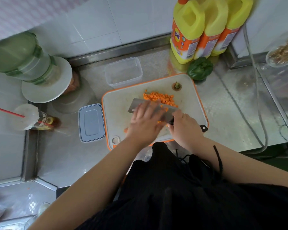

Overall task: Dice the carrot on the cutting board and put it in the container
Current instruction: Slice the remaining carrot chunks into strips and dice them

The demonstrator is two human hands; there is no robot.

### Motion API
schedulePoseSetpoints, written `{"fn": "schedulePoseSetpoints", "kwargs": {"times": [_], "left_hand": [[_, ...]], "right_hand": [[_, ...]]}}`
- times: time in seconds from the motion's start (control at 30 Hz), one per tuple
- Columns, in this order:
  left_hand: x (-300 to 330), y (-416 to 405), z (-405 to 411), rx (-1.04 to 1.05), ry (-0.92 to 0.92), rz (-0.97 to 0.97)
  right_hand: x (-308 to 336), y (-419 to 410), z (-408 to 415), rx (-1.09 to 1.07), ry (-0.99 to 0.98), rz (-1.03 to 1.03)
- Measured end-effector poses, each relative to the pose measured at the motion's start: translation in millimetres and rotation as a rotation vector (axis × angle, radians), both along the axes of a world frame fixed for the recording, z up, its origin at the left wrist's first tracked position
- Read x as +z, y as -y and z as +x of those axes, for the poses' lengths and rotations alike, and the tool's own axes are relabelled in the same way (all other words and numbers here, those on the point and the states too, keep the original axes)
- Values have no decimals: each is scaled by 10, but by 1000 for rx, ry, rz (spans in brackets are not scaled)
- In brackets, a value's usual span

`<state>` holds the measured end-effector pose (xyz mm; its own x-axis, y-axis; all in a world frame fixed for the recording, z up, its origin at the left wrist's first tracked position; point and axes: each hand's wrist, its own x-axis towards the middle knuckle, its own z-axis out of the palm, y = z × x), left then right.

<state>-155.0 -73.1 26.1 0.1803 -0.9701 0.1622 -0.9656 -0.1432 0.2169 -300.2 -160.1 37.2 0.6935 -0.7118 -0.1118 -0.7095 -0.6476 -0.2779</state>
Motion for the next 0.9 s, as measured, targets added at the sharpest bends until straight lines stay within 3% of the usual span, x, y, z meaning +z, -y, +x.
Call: {"fn": "schedulePoseSetpoints", "kwargs": {"times": [0.07,0.17,0.4,0.7,0.9], "left_hand": [[-47,79,-78,-98,106,175],[-55,195,-41,-125,120,381],[-43,268,147,177,-12,521],[-16,364,308,381,-216,466],[3,338,318,452,-431,83]], "right_hand": [[0,-17,-6,3,23,8],[7,-18,-36,-6,51,2],[111,33,-203,-62,35,-20],[92,126,-446,-249,100,-80],[138,116,-447,-332,186,62]]}}
